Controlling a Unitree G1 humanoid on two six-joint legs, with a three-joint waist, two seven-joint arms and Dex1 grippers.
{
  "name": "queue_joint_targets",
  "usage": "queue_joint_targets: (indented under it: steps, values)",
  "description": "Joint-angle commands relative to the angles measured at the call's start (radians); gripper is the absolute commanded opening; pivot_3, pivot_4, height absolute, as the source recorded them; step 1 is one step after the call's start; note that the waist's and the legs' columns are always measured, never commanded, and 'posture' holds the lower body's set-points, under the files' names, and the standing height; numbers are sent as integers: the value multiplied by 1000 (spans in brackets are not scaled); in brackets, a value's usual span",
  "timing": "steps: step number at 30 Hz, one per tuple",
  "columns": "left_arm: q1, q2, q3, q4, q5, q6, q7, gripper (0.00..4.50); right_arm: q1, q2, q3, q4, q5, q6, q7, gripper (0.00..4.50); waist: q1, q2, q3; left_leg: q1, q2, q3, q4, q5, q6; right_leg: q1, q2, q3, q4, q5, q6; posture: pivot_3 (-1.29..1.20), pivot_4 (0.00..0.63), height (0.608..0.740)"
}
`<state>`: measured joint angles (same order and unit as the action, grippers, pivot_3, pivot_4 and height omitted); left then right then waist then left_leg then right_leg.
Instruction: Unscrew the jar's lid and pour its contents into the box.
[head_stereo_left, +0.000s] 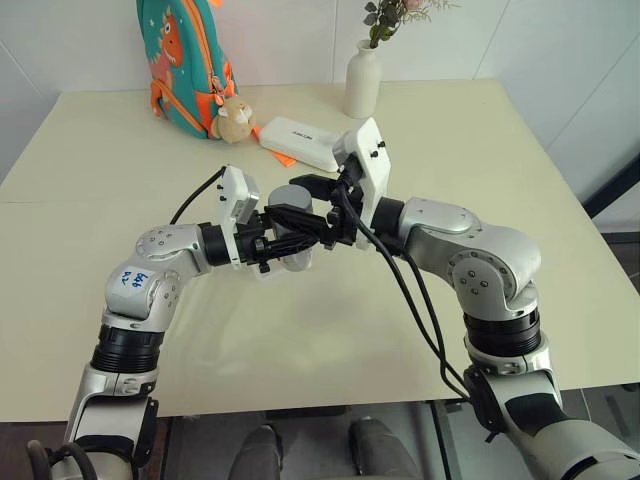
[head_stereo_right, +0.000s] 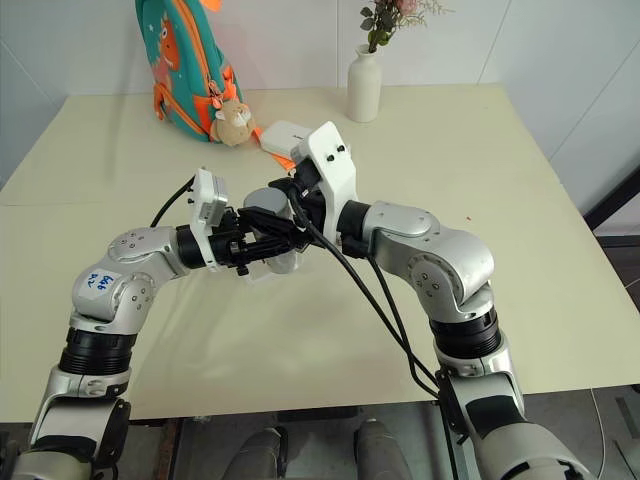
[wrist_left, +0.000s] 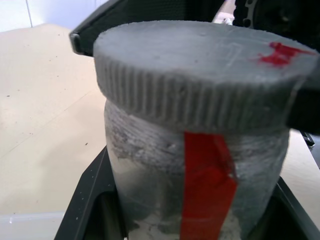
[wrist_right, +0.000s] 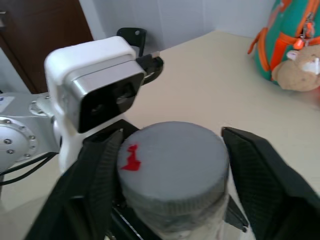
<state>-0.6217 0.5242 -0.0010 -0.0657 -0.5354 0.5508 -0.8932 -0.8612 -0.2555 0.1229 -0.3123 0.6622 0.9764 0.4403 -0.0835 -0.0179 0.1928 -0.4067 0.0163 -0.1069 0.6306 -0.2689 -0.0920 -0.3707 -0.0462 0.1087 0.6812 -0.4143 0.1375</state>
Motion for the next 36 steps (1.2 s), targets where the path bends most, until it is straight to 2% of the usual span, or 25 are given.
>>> queue_joint_targets:
  steps: [1, 4, 8, 13, 16, 21, 31, 32, 36]
  values:
    - [-17, -2, 14, -26, -2, -29, -12, 1967, -4, 2, -16, -41, 7, -21, 14, 2567, 0, 0, 0, 0, 0, 0, 0, 0, 0, 0, 0, 0, 0, 0, 0, 0, 150, 740]
    - [-26, -3, 22, -21, -24, -23, -37, 1967, -3, -14, -18, -34, 13, -21, 47, 2567, 0, 0, 0, 0, 0, 0, 0, 0, 0, 0, 0, 0, 0, 0, 0, 0, 150, 740]
    - [-51, 23, 17, 17, -30, -46, -139, 1967, -14, -63, -27, -10, 47, -41, 177, 2567, 1, 0, 0, 0, 0, 0, 0, 0, 0, 0, 0, 0, 0, 0, 0, 0, 150, 740]
    - [-112, 32, 5, 119, -14, -180, -331, 1967, -33, -196, 9, 59, 66, -149, 522, 2567, 4, 0, 0, 0, 0, 1, 0, 0, 0, 1, 0, 0, -1, 0, 0, 0, 150, 740]
    - [-145, 22, 0, 204, 18, -281, -381, 1967, -59, -238, 45, 111, 27, -200, 622, 2567, 1, 0, 0, 0, 0, 1, 0, 0, 0, 2, 0, -1, -2, 0, 0, 0, 150, 740]
    - [-162, 9, 0, 274, 49, -387, -397, 1967, -84, -243, 54, 157, 0, -245, 673, 2567, 0, 0, 0, 0, 0, 1, 0, 0, 0, 1, 0, 0, -2, 0, 0, 0, 150, 740]
    - [-153, 0, 16, 284, 51, -444, -356, 1967, -78, -219, 27, 177, -24, -266, 626, 2567, 1, 0, 0, 0, 0, 1, 1, 0, 0, 1, 0, 0, -1, 0, 0, 0, 150, 740]
    - [-152, 1, 17, 282, 48, -440, -355, 1967, -80, -217, 24, 181, -24, -265, 622, 3302, 1, 0, 0, 0, 0, 0, 1, 0, 0, 0, 0, 0, -1, 0, 0, 0, 150, 740]
    - [-146, 11, 24, 270, 31, -391, -359, 1967, -89, -217, 6, 190, -27, -266, 622, 4462, 1, 0, 0, 0, 0, 0, 2, 1, 0, 0, 0, 0, 0, 0, 0, 0, 150, 740]
